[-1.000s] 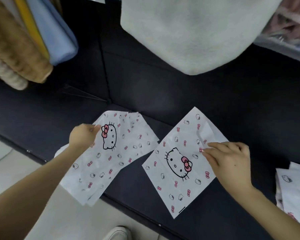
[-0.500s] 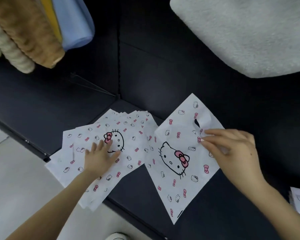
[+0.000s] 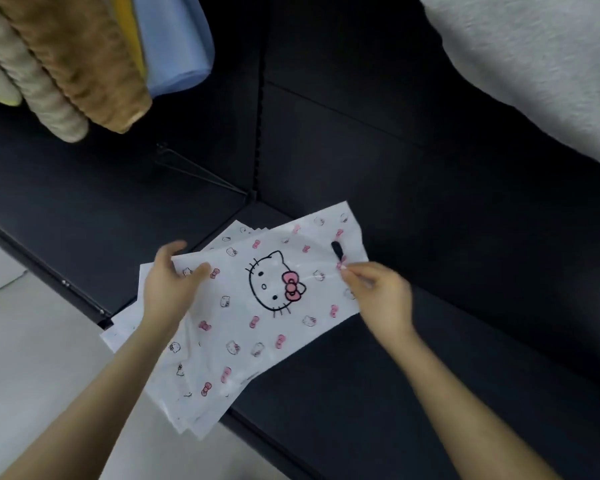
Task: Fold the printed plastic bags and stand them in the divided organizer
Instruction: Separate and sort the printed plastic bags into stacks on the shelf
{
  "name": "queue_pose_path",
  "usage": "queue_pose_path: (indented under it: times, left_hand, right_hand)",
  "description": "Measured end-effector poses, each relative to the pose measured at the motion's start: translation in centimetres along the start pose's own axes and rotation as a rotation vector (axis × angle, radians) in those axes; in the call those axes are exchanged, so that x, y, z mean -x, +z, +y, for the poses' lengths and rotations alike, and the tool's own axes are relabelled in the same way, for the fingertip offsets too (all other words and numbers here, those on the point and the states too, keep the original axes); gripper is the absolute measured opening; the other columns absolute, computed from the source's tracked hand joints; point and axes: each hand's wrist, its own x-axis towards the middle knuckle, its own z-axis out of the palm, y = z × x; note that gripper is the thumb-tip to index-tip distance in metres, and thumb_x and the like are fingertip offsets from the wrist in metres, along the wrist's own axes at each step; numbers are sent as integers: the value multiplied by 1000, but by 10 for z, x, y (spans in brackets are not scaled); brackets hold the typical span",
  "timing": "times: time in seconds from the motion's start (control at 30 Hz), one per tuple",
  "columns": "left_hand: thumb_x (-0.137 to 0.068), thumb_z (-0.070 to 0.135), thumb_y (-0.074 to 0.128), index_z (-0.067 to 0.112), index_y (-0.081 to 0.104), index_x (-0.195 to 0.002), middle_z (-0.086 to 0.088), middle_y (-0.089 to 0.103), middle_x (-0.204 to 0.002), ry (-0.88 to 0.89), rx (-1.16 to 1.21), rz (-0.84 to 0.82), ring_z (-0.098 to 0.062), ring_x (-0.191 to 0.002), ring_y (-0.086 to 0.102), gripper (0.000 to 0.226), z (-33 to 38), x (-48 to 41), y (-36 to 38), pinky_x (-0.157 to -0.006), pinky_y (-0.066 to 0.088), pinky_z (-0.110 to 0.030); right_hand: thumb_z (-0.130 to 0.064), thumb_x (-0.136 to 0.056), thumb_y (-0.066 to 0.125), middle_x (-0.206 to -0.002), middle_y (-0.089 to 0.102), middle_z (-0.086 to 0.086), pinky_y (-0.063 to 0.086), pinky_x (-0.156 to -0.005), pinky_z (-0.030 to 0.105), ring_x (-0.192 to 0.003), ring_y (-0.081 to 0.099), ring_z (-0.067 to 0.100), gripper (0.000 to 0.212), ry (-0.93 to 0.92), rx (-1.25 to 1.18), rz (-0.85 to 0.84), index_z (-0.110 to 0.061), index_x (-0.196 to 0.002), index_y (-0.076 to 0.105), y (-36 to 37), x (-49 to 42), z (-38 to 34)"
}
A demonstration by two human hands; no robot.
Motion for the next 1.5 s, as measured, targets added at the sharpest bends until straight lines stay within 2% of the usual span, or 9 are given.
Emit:
queue_pose_path:
  times: [0.1,0.2,0.3,0.4,0.6,0.77,1.03,1.23,1.5]
  left_hand:
    - [-83,25,70,11,49,-136,-19,57,-124,395,-572,116,-41,-108,53,59,-9,-9,8,-91,42,-49]
    - [-86,45,45,14,65,-121,-21,60,-124,735,-857,-169,-48,-112,56,50,-30,11,44,-90,44,-62]
    - [-96,58,11,23,67,-121,-15,60,-130,705,-1131,-573,-46,-118,54,70,-53,33,74,-91,43,-66]
    - [-78,69,-22,30,31,-149,-10,24,-157,583,-1225,-683,-41,-143,17,97,-61,37,85,-112,13,-61]
    - [-97,54,27,20,38,-146,-17,31,-152,665,-1184,-714,-39,-141,23,61,-7,84,117,-115,14,-52]
    - [-98,48,34,17,51,-137,-3,54,-134,938,-890,-917,-26,-125,49,52,54,174,175,-107,37,-36]
    - [-99,41,45,18,39,-143,-1,50,-138,685,-676,-1197,-15,-122,48,50,96,316,303,-99,38,-21]
    - [-95,37,56,10,40,-142,-10,53,-136,239,-354,-1098,-20,-123,52,57,85,388,409,-97,40,-26]
    - [-87,45,64,19,19,-152,-4,45,-144,65,-188,-1059,-26,-130,45,83,72,413,503,-104,39,-33]
  right_hand:
    - [-25,-86,70,-101,73,-7,49,-87,44,-90,68,16,11,64,37,17,-18,-91,77,54,5,16]
    - [-31,-91,62,-95,71,-7,43,-92,39,-90,64,20,18,76,181,-49,-22,-94,77,81,9,29]
    - [-35,-94,55,-101,67,-4,38,-96,36,-94,60,21,24,76,376,-140,-27,-109,72,71,13,51]
    - [-37,-90,58,-119,67,-1,38,-101,41,-105,63,23,29,54,371,-147,-23,-112,72,32,27,72]
    - [-52,-85,45,-102,73,-4,47,-89,38,-89,70,11,41,-142,624,-84,-27,-95,76,-101,122,112]
    - [-57,-82,38,-98,73,-10,43,-92,32,-84,70,9,46,64,827,-67,-33,-92,76,-215,207,154]
    - [-64,-83,36,-107,71,12,53,-82,53,-98,68,34,66,640,765,198,-14,-106,72,-319,285,231]
    - [-67,-87,29,-129,60,17,39,-100,57,-118,56,39,72,689,768,366,-16,-126,61,-345,294,288]
    - [-65,-95,14,-134,55,17,20,-106,55,-127,49,36,73,657,796,349,-18,-129,58,-358,277,347]
